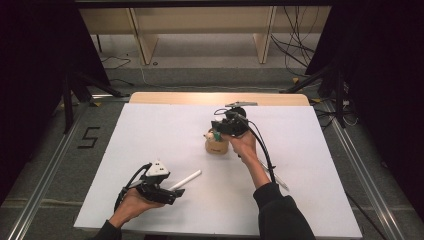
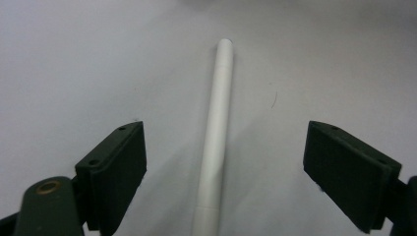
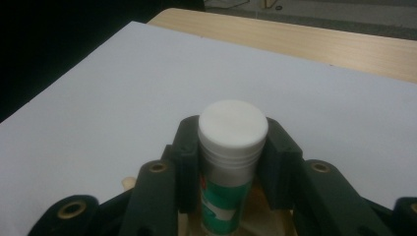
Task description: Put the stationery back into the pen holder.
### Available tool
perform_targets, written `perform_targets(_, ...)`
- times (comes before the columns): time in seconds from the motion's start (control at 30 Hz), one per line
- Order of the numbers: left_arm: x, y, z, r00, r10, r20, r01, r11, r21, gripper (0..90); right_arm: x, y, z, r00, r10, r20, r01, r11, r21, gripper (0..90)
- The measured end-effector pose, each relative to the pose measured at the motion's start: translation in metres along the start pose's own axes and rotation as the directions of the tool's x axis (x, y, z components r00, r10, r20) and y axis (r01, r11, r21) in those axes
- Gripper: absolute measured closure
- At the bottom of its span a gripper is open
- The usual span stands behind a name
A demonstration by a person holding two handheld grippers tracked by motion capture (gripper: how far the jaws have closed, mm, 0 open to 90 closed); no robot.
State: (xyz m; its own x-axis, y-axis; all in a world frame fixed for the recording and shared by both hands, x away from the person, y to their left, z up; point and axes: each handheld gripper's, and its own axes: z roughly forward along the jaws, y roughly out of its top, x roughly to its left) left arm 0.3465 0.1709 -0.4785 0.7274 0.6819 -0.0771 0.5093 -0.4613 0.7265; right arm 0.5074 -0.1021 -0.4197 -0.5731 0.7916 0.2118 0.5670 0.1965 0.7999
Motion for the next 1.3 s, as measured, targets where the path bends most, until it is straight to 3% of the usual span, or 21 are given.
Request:
perform_targets(0.23, 0.000, 0.000, 0.000, 1.0000, -0.002, 0.001, 0.002, 1.0000, 0.004, 16.2, 0.000, -0.001, 0.003, 0.9999, -0.009, -0.004, 0.009, 0.9997, 0.023, 64.4)
perform_targets(0.37, 0.001, 0.000, 0.000, 1.0000, 0.000, 0.000, 0.000, 1.0000, 0.006, 16.2, 0.000, 0.002, 0.001, 0.9993, 0.013, -0.035, -0.012, 0.9999, 0.010, 51.4)
perform_targets(0.53, 0.001, 0.000, 0.000, 1.0000, 0.000, -0.001, 0.000, 1.0000, 0.008, 16.2, 0.002, 0.007, -0.008, 0.9984, 0.000, -0.057, -0.002, 0.9997, -0.025, 44.2)
perform_targets(0.93, 0.002, -0.001, 0.001, 1.0000, 0.000, -0.006, 0.000, 0.9999, 0.016, 16.2, 0.006, 0.008, -0.039, 0.9966, -0.015, -0.081, 0.009, 0.9971, -0.075, 32.9)
perform_targets(1.17, 0.005, 0.000, 0.000, 0.9999, -0.010, -0.006, 0.010, 0.9995, 0.029, 16.2, 0.006, -0.005, -0.061, 0.9945, -0.022, -0.102, 0.012, 0.9950, -0.099, 29.4)
perform_targets(1.3, 0.007, 0.001, -0.001, 0.9999, -0.012, -0.007, 0.012, 0.9994, 0.032, 16.5, 0.008, -0.016, -0.074, 0.9940, -0.048, -0.098, 0.037, 0.9936, -0.107, 28.2)
